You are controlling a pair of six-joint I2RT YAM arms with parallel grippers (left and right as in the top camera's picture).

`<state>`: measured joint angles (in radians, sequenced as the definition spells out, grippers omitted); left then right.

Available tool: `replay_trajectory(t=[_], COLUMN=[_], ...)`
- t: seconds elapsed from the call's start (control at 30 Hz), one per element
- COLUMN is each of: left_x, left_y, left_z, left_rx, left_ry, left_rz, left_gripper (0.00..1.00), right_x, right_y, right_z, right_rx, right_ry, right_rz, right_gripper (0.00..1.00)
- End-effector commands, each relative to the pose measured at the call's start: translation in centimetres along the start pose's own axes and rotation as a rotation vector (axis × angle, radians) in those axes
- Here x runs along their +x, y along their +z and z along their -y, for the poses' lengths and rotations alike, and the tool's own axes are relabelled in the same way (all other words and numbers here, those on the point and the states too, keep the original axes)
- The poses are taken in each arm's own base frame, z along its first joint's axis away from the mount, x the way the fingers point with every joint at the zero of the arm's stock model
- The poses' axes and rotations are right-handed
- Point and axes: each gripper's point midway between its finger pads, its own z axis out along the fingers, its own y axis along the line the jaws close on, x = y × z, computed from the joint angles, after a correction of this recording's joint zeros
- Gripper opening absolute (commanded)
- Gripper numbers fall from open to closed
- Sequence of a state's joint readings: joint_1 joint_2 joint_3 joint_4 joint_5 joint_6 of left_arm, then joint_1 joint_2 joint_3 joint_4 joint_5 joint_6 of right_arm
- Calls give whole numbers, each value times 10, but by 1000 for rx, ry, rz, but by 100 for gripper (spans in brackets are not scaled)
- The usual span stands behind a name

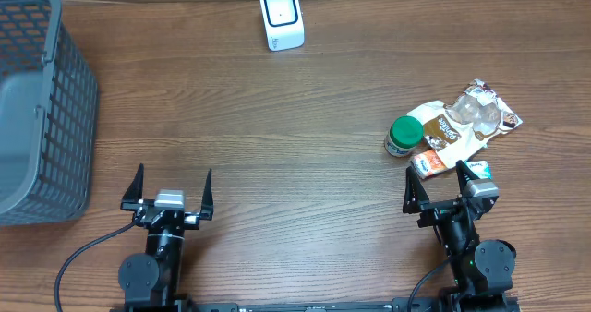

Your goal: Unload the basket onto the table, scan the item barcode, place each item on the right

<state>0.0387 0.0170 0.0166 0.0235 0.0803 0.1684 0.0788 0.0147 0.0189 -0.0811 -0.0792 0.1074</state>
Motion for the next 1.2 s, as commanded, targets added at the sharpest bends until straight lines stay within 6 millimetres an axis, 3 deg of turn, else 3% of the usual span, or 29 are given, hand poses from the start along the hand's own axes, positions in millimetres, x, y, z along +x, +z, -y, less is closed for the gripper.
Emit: replay_trajectory(t=[0.0,0.07,1.17], left_x=[15,26,26], left_y=[0,-1,-1], left_z=[2,3,5], left_rx=[2,7,16], left_ry=[16,4,-26], left_rz=[-49,-96,-92], left_gripper=[100,100,100], right_x=[2,2,2], right_y=[0,0,0], right_z=[0,0,0], right_rx=[-3,-3,-3], right_ry=[-4,-5,-5], right_rz=[5,5,5], right_gripper=[100,100,100])
